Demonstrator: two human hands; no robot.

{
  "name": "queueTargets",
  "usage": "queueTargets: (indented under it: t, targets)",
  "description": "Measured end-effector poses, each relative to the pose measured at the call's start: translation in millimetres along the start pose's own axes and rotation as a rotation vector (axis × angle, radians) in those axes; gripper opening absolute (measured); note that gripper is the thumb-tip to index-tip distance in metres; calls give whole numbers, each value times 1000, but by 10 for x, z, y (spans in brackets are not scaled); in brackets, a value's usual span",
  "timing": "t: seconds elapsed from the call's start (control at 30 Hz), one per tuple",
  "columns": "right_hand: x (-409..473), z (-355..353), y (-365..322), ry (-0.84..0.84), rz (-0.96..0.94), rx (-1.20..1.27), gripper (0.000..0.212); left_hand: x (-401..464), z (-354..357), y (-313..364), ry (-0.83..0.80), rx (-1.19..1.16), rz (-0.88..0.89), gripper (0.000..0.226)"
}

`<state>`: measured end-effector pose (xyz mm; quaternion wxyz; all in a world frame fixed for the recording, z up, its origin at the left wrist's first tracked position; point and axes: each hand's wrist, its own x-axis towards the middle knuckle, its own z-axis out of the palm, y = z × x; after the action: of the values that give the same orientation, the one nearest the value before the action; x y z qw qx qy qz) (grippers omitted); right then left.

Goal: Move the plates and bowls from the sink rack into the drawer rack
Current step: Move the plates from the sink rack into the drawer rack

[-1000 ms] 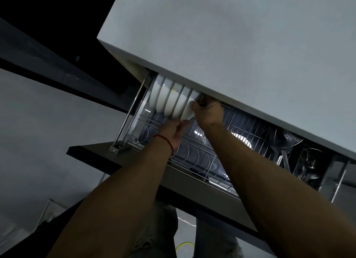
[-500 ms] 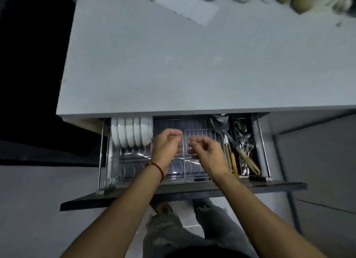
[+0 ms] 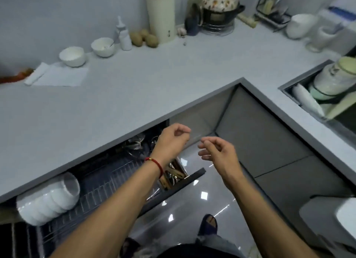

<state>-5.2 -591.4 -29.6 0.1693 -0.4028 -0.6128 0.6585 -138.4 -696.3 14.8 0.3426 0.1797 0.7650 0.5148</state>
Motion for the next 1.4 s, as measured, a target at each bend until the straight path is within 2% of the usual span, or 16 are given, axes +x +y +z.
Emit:
queueTargets:
  t: [0.17,0.37,0.5,0.67,0.9,1.03,1.17,1.3,1.4]
  targets:
    - [283,-1366,-13,270,25,90,13,319,1217,600,-153,30,21,17]
    - [727,-2332,-72,480,43,95,17,832,2127,1027,-301,58,71,17]
    - [1057,-2738,-97,556,60,-26,15,1320,2522,1190,-400,69,106,17]
    - [1462,-3112,-124,661,121,-304,13,1955,2903,1363,-496,114,123,19]
    - [2272,-3671,-255,689,123,-571,20,2503,3325,1646,-532,140,98,19]
    - [2848,-4110,-246,614,160,-710,26,2708,3536,1782,-559,219,67,30]
    - [3186,-4505,-64,386,243,-874,31,2836,3795,1824,-521,256,19,25]
    - [3287,-4764,53,174,176,-857,24,2934,4078,1887,-466,273,-33,21]
    - [3280,-4845,66,78,129,-807,29,2965,4298,1944,-469,284,-57,21]
